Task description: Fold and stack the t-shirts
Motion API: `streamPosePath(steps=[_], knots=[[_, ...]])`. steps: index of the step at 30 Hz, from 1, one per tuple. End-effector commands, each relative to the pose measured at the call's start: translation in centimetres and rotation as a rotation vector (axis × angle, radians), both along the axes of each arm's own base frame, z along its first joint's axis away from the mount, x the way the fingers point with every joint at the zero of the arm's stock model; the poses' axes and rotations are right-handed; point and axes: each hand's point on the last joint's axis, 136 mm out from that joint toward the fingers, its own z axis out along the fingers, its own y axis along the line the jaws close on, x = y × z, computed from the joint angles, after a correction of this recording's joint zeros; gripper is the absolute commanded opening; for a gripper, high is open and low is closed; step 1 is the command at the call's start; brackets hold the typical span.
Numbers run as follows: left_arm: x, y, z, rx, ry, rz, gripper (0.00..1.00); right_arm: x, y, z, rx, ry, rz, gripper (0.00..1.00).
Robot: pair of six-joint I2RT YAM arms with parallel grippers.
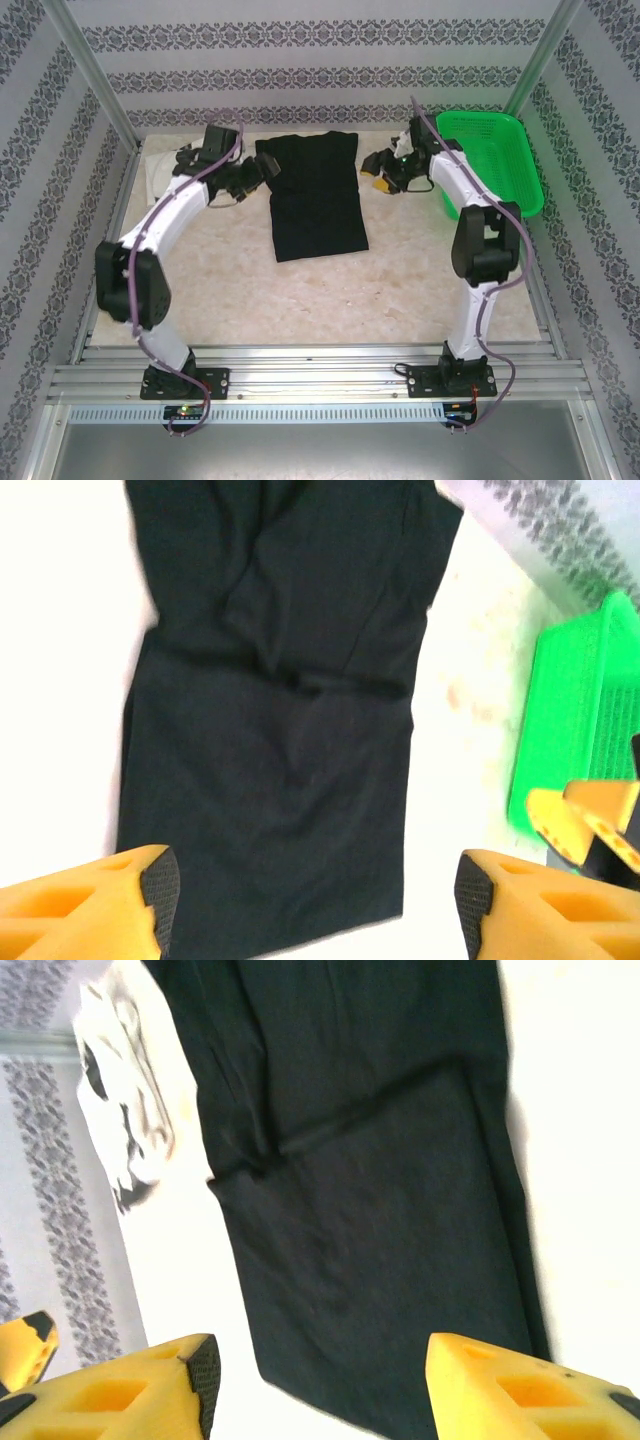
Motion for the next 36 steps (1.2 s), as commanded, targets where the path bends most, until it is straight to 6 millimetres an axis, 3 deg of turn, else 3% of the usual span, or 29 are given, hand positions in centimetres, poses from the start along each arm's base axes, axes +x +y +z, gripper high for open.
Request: streamPosePath(steps=[1, 6, 10, 18, 24, 36], knots=[[-5.6, -0.6, -4.4, 0.043, 0.137, -0.033, 0.76, -4.2, -0.4, -3.2, -0.067, 0.045, 0.057, 0.58], [-10.8, -4.1, -8.7, -0.003, 0.241, -0.061, 0.75, -8.5, -0.4, -7.2, -0.063, 0.135, 0.065, 0.58], [-12.3, -5.7, -11.3, -0.020, 0.281, -0.043, 0.73, -10.3, -0.1, -9.0, -0.068, 0.165, 0.071, 0.58], [-11.0, -6.0, -13.8, -0.042, 0.272, 0.039, 0.70, -11.4, 0.5, -10.7, -0.074, 0.194, 0.098, 0.57], [-10.2, -6.4, -15.4, -0.045, 0.287, 0.071, 0.66, -10.7, 0.7, -11.5, -0.065, 0.205, 0.087, 0.56], [-10.1, -5.2, -16.3, 0.011, 0.287, 0.112, 0.60, -11.1, 2.0, -12.5, -0.058, 0.237, 0.104, 0.52]])
